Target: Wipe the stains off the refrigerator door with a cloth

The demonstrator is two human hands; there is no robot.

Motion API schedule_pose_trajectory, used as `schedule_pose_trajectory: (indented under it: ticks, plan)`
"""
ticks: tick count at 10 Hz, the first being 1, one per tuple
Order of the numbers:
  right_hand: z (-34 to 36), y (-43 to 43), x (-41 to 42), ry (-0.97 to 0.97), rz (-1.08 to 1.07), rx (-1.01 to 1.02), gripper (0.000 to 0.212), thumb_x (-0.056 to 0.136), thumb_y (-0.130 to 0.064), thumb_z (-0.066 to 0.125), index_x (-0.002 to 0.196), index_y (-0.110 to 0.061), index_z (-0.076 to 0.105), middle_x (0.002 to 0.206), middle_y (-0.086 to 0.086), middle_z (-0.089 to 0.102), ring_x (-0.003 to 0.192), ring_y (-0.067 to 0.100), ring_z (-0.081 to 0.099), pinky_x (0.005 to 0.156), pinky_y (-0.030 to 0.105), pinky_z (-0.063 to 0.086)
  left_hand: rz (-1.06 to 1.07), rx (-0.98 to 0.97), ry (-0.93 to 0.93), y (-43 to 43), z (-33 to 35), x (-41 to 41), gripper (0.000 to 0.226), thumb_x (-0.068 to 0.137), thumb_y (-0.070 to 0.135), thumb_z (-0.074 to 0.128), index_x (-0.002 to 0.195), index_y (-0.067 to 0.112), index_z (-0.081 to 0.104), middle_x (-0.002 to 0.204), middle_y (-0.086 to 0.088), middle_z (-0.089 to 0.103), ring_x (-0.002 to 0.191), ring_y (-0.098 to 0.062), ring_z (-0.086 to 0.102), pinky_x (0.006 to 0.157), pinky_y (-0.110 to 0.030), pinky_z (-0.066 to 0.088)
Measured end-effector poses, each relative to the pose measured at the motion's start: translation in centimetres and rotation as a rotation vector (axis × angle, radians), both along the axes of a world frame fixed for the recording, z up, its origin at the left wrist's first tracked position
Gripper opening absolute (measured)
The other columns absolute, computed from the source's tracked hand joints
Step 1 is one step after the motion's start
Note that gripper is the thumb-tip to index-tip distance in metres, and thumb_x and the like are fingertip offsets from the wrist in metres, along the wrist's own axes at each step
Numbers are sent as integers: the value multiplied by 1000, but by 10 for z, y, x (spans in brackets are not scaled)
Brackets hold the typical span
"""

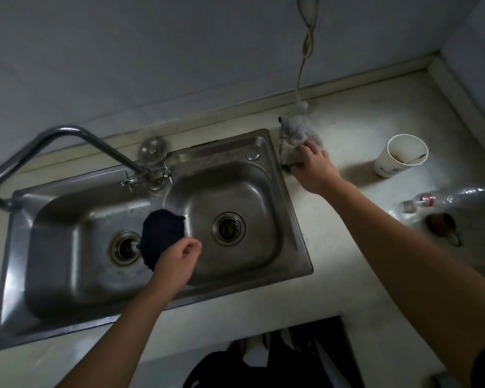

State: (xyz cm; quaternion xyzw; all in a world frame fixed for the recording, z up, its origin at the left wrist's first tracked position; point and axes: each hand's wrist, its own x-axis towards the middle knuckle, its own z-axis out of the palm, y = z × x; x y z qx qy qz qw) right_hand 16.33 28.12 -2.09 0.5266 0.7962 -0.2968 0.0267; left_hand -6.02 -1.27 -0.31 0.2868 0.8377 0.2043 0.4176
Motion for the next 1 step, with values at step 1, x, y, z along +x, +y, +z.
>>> schedule_pose_trajectory:
  ticks: [1]
  plan:
    - [10,-12,6,77,-102,8,56,98,-27,56,150,-13,42,159,13,36,142,39,39,119,48,36,8,9,19,-19,9,-3,15,102,32,54,98,27,68,97,4,71,94,-14,66,80,-32,51]
